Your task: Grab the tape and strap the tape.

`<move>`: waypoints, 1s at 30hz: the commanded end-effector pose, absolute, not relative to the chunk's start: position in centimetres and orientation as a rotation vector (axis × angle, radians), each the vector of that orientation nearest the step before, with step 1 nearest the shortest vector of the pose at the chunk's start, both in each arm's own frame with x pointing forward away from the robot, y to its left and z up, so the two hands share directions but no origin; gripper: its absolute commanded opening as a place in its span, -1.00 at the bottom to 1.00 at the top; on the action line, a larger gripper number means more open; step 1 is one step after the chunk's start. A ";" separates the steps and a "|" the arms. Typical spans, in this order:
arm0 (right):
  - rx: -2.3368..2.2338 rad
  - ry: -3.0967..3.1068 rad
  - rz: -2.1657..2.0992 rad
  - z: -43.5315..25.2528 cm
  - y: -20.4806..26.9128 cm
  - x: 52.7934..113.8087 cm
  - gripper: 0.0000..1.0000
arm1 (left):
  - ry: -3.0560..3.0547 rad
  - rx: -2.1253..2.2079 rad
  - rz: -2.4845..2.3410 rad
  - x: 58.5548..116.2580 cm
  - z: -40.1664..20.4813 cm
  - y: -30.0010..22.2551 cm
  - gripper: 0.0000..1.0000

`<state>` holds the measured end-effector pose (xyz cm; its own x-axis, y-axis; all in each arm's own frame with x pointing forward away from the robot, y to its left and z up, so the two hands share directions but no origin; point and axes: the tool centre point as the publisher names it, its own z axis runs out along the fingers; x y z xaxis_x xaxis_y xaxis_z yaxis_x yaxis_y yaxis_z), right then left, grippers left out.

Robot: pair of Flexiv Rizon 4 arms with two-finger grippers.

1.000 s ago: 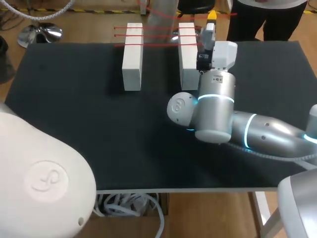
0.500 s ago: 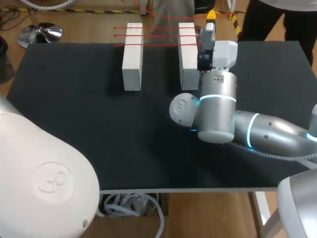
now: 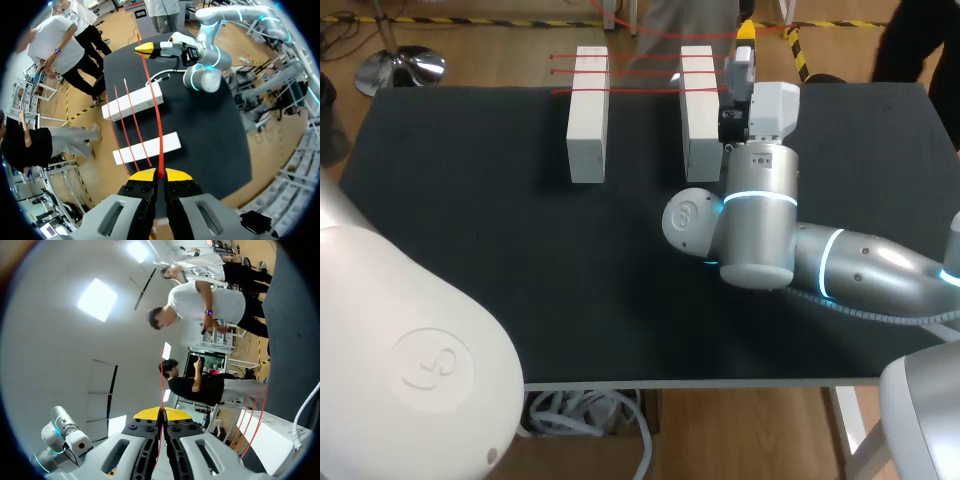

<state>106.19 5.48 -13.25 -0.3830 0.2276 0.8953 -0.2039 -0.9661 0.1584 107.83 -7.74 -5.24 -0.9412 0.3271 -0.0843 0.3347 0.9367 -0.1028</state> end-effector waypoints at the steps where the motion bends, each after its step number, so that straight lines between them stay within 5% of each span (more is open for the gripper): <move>1: 1.551 0.065 2.435 -14.2 4.9 106.2 -1.00 | 3.058 0.510 -0.095 108.2 -5.1 -8.2 -1.00; 30: 1.505 0.149 2.434 -14.1 5.4 105.9 -1.00 | 3.098 0.504 -0.125 108.2 -5.1 -8.3 -1.00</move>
